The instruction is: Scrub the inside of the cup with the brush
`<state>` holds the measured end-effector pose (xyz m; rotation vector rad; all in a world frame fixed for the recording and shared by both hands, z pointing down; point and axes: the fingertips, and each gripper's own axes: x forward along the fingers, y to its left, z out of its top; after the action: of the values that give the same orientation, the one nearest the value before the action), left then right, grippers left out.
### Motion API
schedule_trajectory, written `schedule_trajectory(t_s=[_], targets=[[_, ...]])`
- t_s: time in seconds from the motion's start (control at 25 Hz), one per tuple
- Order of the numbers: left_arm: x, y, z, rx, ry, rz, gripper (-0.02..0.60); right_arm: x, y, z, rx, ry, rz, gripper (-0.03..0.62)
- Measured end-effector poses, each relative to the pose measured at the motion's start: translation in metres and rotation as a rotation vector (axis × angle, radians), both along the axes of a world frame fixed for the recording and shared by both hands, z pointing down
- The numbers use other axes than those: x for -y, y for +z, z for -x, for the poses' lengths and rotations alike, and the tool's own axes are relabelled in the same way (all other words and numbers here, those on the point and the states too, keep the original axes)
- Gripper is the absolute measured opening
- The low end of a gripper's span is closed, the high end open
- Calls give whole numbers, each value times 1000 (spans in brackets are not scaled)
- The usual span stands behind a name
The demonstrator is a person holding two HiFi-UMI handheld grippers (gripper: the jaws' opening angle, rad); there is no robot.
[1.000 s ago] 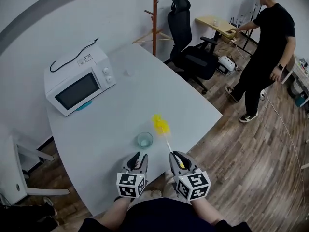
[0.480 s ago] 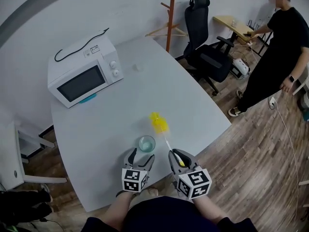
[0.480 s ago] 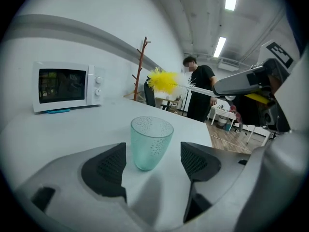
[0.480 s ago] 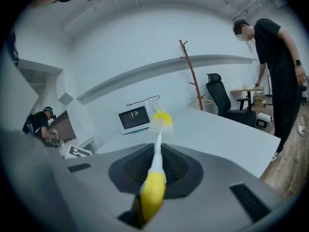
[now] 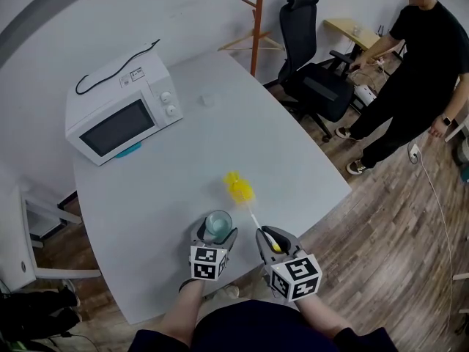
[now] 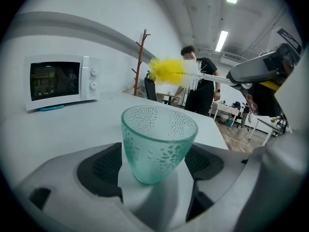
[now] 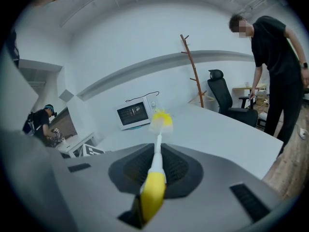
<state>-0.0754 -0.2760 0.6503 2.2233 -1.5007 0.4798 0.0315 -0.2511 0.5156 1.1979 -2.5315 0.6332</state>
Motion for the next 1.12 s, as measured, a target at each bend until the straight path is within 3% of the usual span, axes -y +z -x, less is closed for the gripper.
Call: schedule_trajectory(t_s=[0.64,0.88,1.12], targets=[[17,-10,1,54,54,-53,382,-9,4,-6,-24,19,6,52],[8,-30,24,174,71,-112,382,-34,-4,7,-26,-38,-6,52],[-7,-52,72,336,38,-144,382,-59,-17,24,-13,-141,-22,52]])
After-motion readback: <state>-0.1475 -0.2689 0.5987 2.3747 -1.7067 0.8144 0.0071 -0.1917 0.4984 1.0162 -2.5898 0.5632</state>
